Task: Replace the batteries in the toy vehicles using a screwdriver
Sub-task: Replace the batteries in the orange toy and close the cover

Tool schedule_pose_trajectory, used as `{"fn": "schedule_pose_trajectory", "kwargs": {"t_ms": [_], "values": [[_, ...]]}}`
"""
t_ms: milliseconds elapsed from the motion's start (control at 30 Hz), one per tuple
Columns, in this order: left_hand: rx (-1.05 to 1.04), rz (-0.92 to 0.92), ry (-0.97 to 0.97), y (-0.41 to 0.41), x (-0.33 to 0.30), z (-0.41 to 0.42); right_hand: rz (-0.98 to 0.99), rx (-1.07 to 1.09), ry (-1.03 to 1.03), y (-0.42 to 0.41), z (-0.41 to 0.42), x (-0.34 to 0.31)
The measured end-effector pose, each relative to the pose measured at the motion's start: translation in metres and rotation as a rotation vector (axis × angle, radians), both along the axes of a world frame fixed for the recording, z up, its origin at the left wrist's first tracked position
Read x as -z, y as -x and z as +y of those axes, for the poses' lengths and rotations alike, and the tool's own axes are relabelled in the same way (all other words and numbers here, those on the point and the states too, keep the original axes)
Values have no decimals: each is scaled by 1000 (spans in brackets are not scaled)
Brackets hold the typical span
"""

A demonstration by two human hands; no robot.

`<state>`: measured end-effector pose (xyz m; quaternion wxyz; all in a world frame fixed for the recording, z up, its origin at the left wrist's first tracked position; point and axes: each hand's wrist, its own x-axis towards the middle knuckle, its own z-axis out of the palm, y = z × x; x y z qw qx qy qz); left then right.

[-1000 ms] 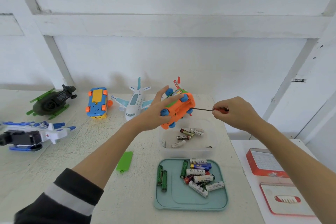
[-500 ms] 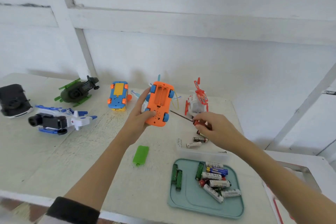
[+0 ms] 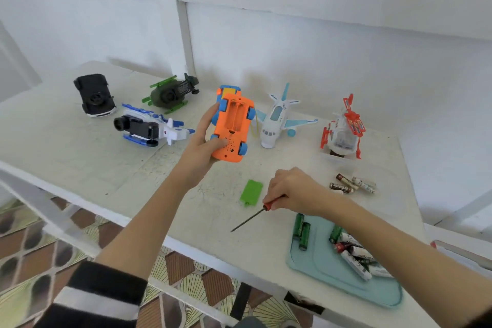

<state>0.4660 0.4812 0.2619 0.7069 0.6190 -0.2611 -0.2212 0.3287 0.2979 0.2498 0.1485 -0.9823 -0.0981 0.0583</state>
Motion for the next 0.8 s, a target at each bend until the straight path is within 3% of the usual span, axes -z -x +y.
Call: {"fn": "schedule_pose_trajectory", "kwargs": {"t_ms": [433, 633, 800], "values": [[36, -9, -21, 2, 0, 0, 67, 3, -78, 3, 2, 13], [85, -16, 6, 9, -7, -22, -20, 42, -200, 25, -13, -1], [155, -11, 44, 22, -11, -45, 77, 89, -174, 62, -22, -3]]}}
